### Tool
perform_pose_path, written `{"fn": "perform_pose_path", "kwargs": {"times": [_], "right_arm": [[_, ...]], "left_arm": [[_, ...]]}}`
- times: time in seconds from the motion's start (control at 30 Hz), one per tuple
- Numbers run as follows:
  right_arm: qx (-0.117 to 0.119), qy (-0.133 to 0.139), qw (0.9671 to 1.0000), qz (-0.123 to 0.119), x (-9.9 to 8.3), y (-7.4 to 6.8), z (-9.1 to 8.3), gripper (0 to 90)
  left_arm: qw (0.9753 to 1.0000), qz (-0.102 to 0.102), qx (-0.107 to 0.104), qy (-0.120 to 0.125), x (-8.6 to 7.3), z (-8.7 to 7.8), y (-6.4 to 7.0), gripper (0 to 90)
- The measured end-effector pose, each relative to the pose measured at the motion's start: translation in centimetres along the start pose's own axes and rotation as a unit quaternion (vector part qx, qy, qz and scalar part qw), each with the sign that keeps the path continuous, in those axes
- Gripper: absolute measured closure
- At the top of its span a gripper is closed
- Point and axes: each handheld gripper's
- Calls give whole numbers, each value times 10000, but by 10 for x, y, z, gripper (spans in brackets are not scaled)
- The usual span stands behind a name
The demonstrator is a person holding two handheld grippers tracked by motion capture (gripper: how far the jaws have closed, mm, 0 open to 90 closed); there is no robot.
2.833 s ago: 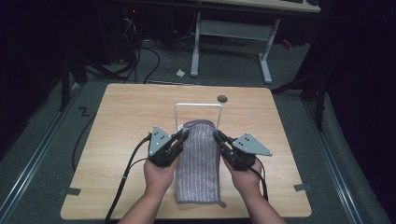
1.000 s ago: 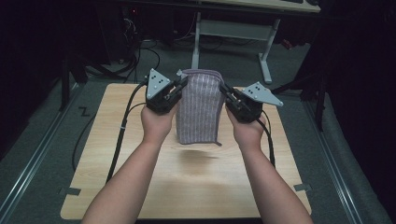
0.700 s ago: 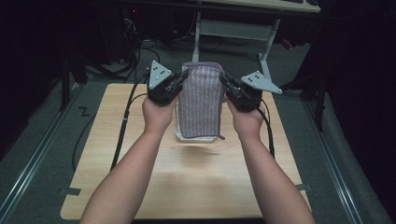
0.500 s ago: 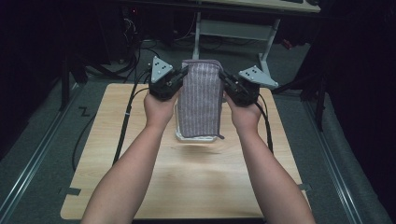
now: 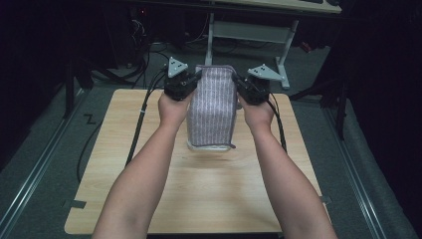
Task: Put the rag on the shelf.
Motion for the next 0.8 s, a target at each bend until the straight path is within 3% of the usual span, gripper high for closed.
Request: {"fn": "perform_pose_path", "kwargs": {"times": [0.1,0.33,0.4,0.57,0.7,0.8], "right_arm": [[20,-212,9998,-29,-7,3,10,839],[84,-489,9988,-14,-18,5,23,832],[83,-560,9984,-24,-22,5,25,831],[107,-673,9977,-2,-28,6,31,824],[48,-679,9977,77,-26,8,32,762],[49,-657,9978,85,-24,9,31,754]], "left_arm": [[9998,-10,45,-213,-7,7,-3,818],[9989,-161,79,-433,-23,14,-8,811],[9985,-106,102,-525,-25,16,-7,807],[9983,-131,112,-553,-26,14,-7,800],[9983,-196,144,-532,-24,11,-9,646],[9983,-250,203,-487,-22,8,-11,604]]}}
Point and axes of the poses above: each handheld gripper's, and its own axes: z roughly forward along the jaws, x roughly out of its top, y roughly to its right, and after that the axes turned 2 degrees about -y, right-handed
